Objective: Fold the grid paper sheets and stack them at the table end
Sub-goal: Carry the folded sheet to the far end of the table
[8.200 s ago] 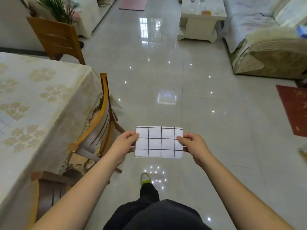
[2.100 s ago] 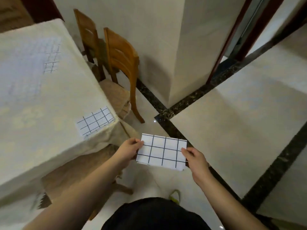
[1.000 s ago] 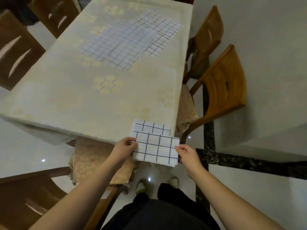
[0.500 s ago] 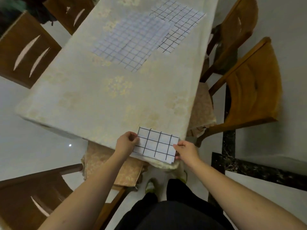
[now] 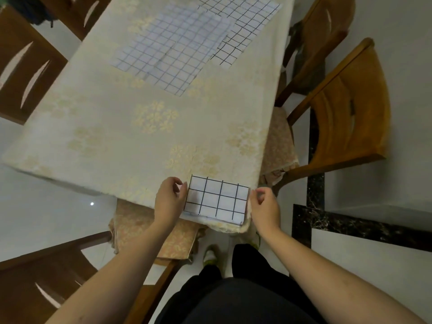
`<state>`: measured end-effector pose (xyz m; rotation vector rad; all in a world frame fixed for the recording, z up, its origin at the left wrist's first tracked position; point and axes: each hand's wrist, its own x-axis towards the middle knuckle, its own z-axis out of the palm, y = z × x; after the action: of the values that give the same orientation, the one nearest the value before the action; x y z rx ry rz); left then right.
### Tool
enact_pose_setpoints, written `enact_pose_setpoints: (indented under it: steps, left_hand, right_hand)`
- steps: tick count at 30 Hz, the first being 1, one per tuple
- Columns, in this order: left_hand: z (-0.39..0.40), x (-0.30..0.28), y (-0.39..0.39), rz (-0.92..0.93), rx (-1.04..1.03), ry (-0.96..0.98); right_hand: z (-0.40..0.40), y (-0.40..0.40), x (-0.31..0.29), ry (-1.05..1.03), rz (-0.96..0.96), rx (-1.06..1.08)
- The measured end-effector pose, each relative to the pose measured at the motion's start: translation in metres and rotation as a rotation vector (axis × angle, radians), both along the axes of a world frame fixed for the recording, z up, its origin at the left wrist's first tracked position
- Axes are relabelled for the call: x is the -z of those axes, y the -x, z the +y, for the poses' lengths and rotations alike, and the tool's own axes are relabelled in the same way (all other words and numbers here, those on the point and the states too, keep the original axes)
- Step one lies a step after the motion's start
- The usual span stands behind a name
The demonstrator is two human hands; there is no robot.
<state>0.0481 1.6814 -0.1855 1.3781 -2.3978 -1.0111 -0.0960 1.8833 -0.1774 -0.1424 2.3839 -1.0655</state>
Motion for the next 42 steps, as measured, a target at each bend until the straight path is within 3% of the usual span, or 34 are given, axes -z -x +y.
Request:
enact_pose_setpoints:
  steps: [5,9,13,28,35,42]
  left_hand:
    - [0.007,0.015,0.012,0.048,0.647,0.479]
    - [0.005,0.041,0.013,-0.073,0.929,0.544]
    - [0.005,0.053,0.011,-0.231,0.932,0.494]
    - [-0.026,0.045,0.000,-0.415,0.914,0.406]
    - [-0.029,0.022,0.015,-0.514,0.951,0.230]
    - [-0.003,-0.031,0.008,-0.289,0.665,0.220]
  right_hand:
    - [-0.013,-0.018,0.010,-0.048,0.391,-0.414]
    - [-0.043,-0.037,0.031,-0.238,0.547,-0.689]
    - [-0.051,-0.044,0.053,-0.411,0.512,-0.725]
    - [-0.025,-0.026,0.056,-0.554,0.458,-0.747]
    - [-0.014,-0.010,0.022,-0.402,0.323,-0.783]
    - [0.024,-0.023,-0.041,-0.210,0.163,-0.536]
